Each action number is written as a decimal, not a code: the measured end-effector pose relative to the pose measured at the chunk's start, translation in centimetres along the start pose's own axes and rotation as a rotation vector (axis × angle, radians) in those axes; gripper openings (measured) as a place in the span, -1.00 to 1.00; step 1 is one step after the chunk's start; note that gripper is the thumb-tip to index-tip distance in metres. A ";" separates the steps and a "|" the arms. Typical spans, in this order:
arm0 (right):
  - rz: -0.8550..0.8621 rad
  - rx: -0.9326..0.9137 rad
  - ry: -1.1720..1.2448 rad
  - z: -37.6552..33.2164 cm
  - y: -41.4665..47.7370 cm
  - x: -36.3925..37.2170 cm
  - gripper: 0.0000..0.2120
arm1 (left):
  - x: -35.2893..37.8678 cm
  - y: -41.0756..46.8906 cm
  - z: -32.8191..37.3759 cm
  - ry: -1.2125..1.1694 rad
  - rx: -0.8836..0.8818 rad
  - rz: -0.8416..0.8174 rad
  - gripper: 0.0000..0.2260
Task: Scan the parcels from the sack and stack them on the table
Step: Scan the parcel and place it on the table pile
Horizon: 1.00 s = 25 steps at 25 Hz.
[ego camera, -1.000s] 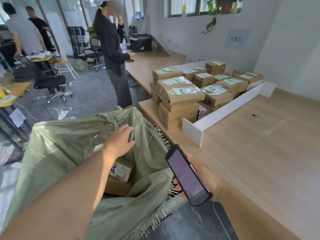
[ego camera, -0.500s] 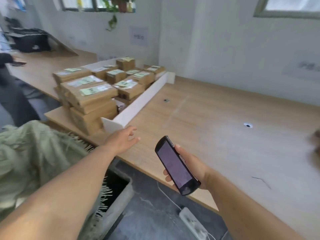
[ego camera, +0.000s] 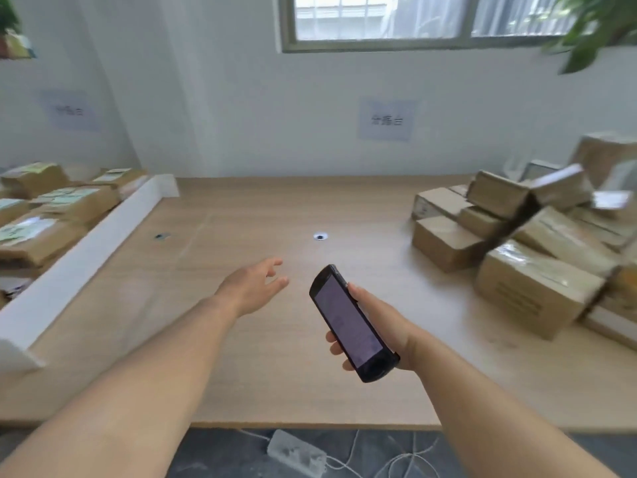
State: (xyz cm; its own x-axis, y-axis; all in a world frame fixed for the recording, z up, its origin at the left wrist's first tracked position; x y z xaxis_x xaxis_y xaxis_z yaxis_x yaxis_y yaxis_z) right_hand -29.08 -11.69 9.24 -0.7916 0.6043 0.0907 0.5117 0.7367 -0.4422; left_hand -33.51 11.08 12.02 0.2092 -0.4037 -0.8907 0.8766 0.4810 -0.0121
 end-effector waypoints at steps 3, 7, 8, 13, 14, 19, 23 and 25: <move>0.118 -0.018 0.053 0.7 -2.8 -8.3 -0.37 | 4.8 3.1 8.9 0.012 0.116 -0.057 -0.56; 0.233 -0.020 0.141 1.8 -6.1 -16.8 -0.34 | 10.2 5.7 18.4 0.036 0.242 -0.116 -0.55; 0.257 -0.018 0.165 2.2 -6.9 -18.8 -0.33 | 11.6 6.2 20.6 0.052 0.277 -0.134 -0.54; 0.372 0.002 0.286 4.1 -9.2 -25.3 -0.32 | 16.8 8.7 28.4 0.143 0.432 -0.209 -0.48; 0.394 0.001 0.306 4.3 -9.4 -26.2 -0.32 | 17.5 9.4 29.5 0.163 0.462 -0.218 -0.47; 0.467 0.022 0.389 4.5 -8.4 -29.6 -0.32 | 20.4 14.3 33.0 0.224 0.550 -0.286 -0.39; 0.491 0.039 0.424 3.1 -5.4 -31.9 -0.33 | 22.1 19.8 33.6 0.274 0.548 -0.310 -0.35; 0.512 0.040 0.447 2.2 -3.6 -32.9 -0.34 | 23.1 22.2 33.7 0.304 0.552 -0.329 -0.35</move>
State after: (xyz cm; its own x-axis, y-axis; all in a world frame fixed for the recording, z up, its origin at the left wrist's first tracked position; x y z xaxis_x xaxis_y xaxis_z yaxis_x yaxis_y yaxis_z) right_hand -5.62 -34.91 5.92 -0.2346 0.9475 0.2171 0.7655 0.3177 -0.5596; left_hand 5.37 -13.84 6.51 -0.1634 -0.1867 -0.9687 0.9820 -0.1250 -0.1416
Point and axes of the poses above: each hand's wrist, its own y-axis towards the middle knuckle, its own x-axis out of the palm, z = x × y, the point moved 6 cm from there along y, towards the middle knuckle, and after that the axes turned 3 degrees about -x, right-handed, at the moved point
